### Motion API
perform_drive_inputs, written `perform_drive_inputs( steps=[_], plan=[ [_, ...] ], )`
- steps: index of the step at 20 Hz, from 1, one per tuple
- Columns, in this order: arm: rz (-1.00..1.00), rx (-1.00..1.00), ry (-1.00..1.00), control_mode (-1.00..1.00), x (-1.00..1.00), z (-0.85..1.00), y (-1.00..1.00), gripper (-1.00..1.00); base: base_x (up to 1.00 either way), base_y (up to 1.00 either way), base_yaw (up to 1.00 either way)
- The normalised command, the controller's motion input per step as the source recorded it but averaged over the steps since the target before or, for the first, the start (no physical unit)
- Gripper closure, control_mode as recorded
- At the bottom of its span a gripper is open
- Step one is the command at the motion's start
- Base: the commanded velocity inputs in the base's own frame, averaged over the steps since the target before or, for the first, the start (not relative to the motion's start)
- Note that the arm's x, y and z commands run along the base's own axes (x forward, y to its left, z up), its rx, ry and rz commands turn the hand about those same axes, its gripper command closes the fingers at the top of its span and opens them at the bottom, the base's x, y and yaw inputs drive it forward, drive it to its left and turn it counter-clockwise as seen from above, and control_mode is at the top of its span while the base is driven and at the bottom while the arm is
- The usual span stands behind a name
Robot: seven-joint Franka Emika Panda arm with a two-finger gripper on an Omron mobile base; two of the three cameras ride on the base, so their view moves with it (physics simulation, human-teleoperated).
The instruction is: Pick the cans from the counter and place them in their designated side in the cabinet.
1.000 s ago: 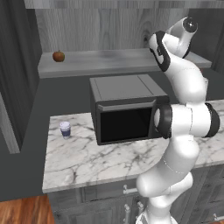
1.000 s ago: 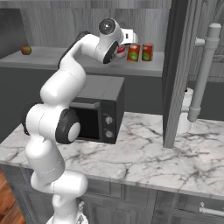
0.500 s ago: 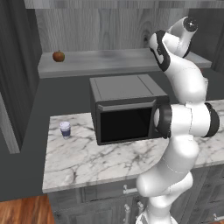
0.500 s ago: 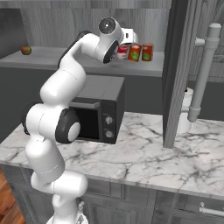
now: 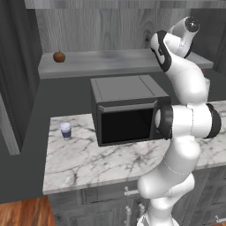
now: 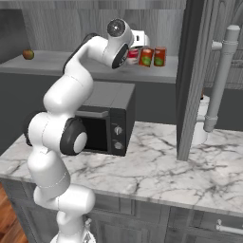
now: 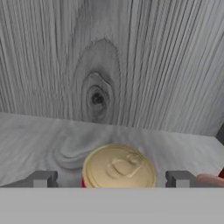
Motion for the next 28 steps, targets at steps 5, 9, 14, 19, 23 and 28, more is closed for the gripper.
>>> perform_drive_inputs(
  steps=[5,9,14,19,23,28],
  plan=[
    [0.0,0.0,-0.05,-1.0,-0.02,0.12,0.0,-1.0,0.0,0.0,0.0],
    [0.0,0.0,-0.08,-1.0,-0.08,0.06,0.0,-1.0,0.0,0.0,0.0],
    [0.01,0.0,-0.15,-1.0,-0.2,-0.03,0.0,-1.0,0.0,0.0,0.0],
    [0.03,0.0,-0.16,-1.0,-0.3,-0.01,0.01,-1.0,0.0,0.0,0.0],
    [0.02,0.0,-0.07,-1.0,-0.37,0.04,0.11,-1.0,0.0,0.0,0.0],
    [0.01,0.0,-0.07,-1.0,-0.49,0.1,0.17,-1.0,0.0,0.0,0.0]
  ],
)
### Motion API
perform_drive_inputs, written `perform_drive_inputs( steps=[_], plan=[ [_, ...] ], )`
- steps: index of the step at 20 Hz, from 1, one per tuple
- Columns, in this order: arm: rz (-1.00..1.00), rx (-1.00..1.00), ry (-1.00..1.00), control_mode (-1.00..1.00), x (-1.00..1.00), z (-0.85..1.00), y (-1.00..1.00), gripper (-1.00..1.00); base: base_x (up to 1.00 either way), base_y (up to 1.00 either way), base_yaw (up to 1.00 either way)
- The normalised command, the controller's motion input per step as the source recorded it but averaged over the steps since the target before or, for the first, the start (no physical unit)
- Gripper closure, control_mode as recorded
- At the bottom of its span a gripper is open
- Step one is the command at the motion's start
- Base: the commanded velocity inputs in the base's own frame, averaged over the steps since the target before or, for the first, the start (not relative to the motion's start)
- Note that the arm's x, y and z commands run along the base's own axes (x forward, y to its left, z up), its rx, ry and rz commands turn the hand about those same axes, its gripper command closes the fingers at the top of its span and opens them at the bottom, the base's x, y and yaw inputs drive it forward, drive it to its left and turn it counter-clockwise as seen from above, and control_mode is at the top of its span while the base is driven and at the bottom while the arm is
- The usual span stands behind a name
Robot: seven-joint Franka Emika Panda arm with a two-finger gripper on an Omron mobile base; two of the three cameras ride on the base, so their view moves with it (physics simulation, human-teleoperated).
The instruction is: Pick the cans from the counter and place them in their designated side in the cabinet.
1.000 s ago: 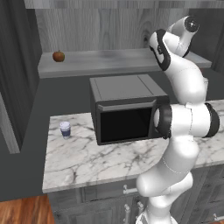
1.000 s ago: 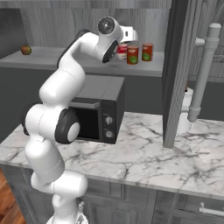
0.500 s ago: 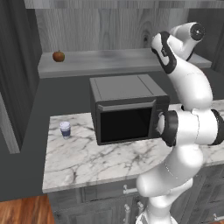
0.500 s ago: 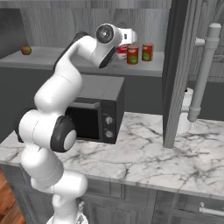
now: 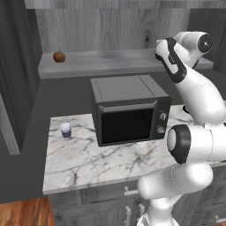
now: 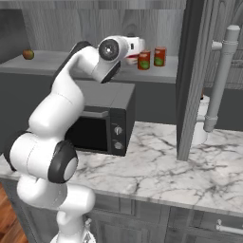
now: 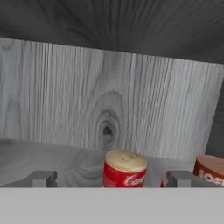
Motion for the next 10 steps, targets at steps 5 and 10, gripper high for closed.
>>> perform_drive_inputs(
  steps=[5,10],
  plan=[
    [0.0,0.0,-0.05,-1.0,-0.62,0.07,0.19,-1.0,0.0,0.0,0.0],
    [0.0,-0.01,-0.02,-1.0,-0.73,0.0,0.22,-1.0,0.0,0.0,0.0]
  ],
)
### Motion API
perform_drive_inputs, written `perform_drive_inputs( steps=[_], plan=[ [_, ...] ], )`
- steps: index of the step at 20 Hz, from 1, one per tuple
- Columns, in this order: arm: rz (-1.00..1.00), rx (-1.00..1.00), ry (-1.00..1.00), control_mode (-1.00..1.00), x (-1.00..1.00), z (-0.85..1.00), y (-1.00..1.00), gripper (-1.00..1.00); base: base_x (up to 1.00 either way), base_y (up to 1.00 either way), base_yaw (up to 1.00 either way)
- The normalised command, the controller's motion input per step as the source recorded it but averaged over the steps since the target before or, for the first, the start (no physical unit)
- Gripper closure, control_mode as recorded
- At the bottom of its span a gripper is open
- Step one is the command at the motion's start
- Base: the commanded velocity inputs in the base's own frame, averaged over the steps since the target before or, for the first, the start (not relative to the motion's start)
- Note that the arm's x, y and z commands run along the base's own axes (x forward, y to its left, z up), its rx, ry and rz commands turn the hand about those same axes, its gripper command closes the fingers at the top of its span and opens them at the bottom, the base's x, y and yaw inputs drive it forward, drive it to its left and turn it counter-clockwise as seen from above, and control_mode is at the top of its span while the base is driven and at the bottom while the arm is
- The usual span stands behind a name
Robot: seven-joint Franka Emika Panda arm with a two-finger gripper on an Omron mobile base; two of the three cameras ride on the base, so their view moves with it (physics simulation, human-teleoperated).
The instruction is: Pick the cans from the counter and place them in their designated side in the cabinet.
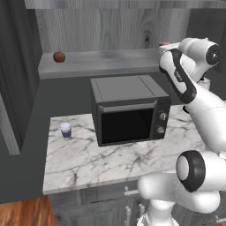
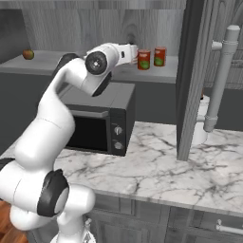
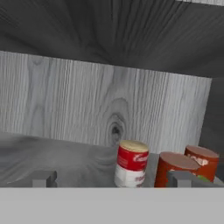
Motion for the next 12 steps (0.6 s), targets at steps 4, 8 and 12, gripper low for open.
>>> perform_drive_inputs(
  steps=[4,8,12],
  plan=[
    [0.0,-0.03,-0.01,-1.0,-0.75,0.0,0.25,-1.0,0.0,0.0,0.0],
    [0.0,-0.04,-0.01,-1.0,-0.79,0.0,0.22,-1.0,0.0,0.0,0.0],
    [0.01,-0.04,-0.02,-1.0,-0.82,0.0,0.12,-1.0,0.0,0.0,0.0]
  ],
)
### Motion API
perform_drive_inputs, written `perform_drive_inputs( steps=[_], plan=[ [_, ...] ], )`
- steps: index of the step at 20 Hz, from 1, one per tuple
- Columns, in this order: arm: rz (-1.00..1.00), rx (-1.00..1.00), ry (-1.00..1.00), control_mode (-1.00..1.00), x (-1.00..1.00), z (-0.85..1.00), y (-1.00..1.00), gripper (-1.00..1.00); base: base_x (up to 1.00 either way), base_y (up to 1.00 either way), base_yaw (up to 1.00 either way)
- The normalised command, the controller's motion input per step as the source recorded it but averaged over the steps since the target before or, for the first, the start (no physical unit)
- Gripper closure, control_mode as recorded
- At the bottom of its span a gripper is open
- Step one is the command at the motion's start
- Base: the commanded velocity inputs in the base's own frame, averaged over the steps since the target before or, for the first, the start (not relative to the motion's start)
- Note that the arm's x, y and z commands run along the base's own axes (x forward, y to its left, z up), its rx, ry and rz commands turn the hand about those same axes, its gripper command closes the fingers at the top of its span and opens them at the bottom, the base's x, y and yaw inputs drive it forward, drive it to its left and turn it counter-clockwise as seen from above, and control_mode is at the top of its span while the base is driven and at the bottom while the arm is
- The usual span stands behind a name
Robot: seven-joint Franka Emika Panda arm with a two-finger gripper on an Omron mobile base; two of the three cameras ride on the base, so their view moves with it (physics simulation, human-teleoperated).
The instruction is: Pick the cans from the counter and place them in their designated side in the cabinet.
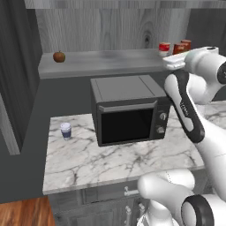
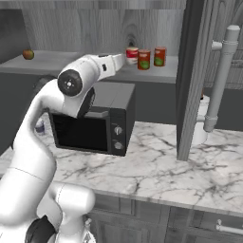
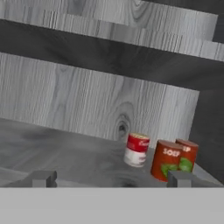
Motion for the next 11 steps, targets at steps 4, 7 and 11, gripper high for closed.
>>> perform_drive_inputs(
  steps=[4,7,11],
  plan=[
    [0.02,-0.05,-0.02,-1.0,-0.86,0.0,0.08,-1.0,0.0,0.0,0.0],
    [0.03,-0.05,-0.03,-1.0,-0.92,0.0,0.08,-1.0,0.0,0.0,0.0],
    [0.03,-0.06,-0.02,-1.0,-0.93,-0.01,0.09,-1.0,0.0,0.0,0.0]
  ],
)
